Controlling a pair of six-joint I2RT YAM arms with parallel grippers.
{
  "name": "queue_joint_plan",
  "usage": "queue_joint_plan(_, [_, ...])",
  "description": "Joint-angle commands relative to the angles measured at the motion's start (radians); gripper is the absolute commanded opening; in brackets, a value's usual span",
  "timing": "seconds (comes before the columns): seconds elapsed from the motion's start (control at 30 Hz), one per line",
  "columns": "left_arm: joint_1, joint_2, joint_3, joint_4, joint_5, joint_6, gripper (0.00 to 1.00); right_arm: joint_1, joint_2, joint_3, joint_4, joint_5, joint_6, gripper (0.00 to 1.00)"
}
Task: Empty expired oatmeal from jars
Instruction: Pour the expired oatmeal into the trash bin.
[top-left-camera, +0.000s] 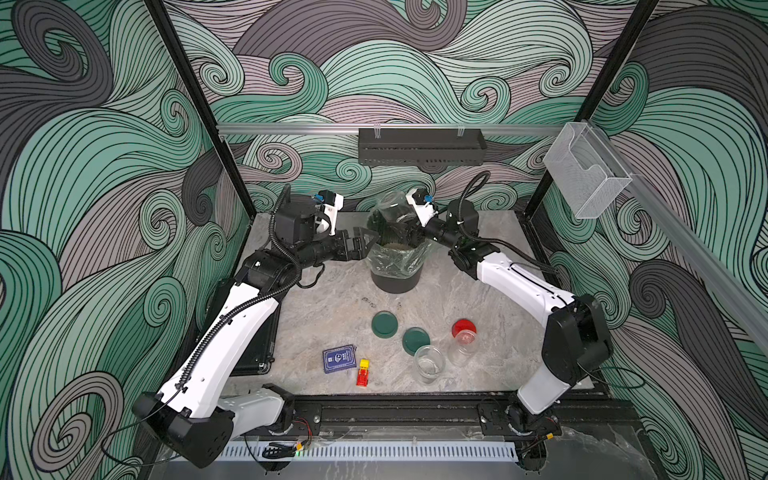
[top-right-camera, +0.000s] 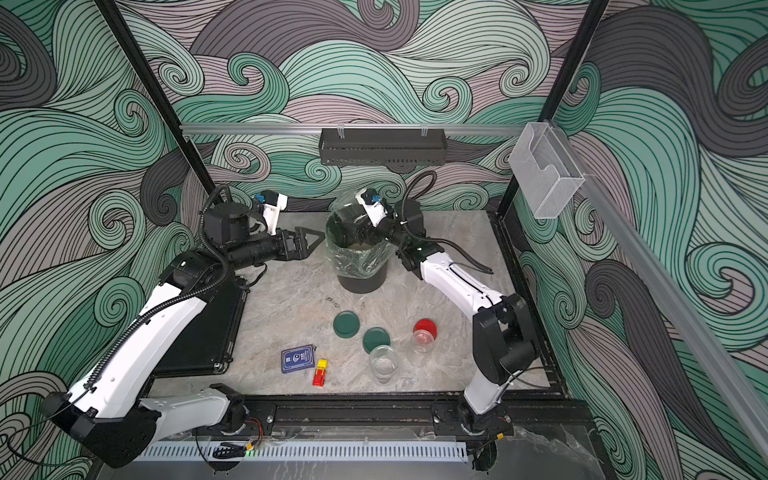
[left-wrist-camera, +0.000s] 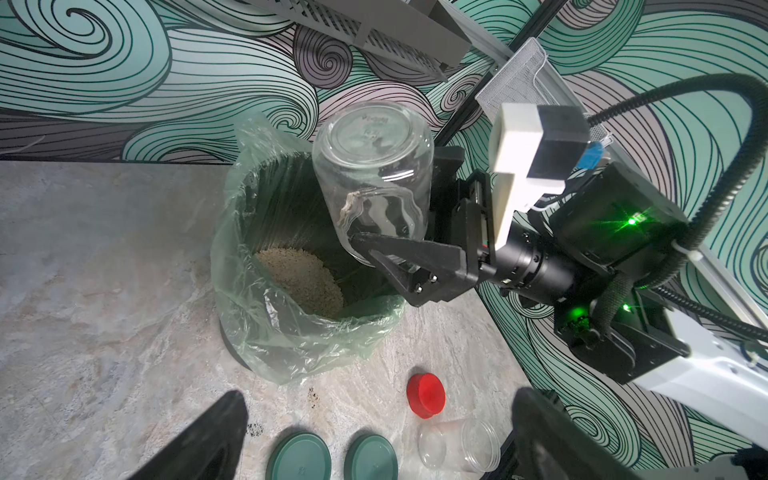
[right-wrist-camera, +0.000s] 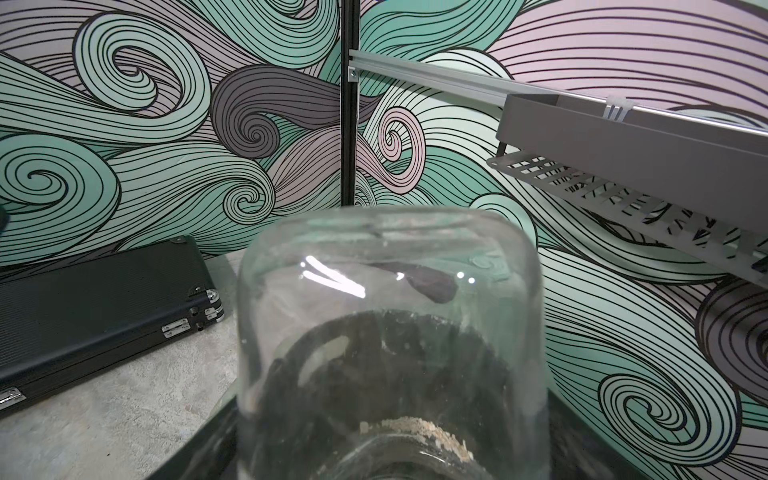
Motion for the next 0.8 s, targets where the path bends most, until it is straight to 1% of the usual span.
queue_joint_plan(0.0, [0.014, -0.023, 0.01, 0.042, 0.031, 0.018, 0.99, 0.0, -0.013, 0.032, 0.062, -0.015, -0.017, 0.0])
queue_joint_plan(0.1, [0.014, -0.014, 0.009, 0.057, 0.068, 0.021, 0.99, 0.001, 0.014, 0.015, 0.071, -0.031, -0.017, 0.0])
queue_joint_plan(0.23, [0.024, 0.0, 0.002, 0.098, 0.102, 0.042, 0.99, 0.0, -0.003, 0.014, 0.09, -0.071, -0.013, 0.0])
queue_joint_plan(0.33, [0.038, 0.013, -0.012, 0.16, 0.112, 0.04, 0.99, -0.003, -0.019, 0.031, 0.096, -0.095, -0.013, 0.0])
queue_joint_plan(0.5, [0.053, 0.06, -0.022, 0.302, 0.171, 0.059, 0.99, -0.012, -0.033, 0.051, 0.118, -0.146, 0.01, 0.0])
queue_joint_plan(0.67, [0.054, 0.108, -0.02, 0.413, 0.178, 0.095, 0.99, -0.016, -0.045, 0.061, 0.14, -0.181, 0.041, 0.0])
queue_joint_plan(0.77, [0.055, 0.144, 0.001, 0.431, 0.174, 0.106, 0.99, -0.02, -0.054, 0.056, 0.152, -0.191, 0.054, 0.0])
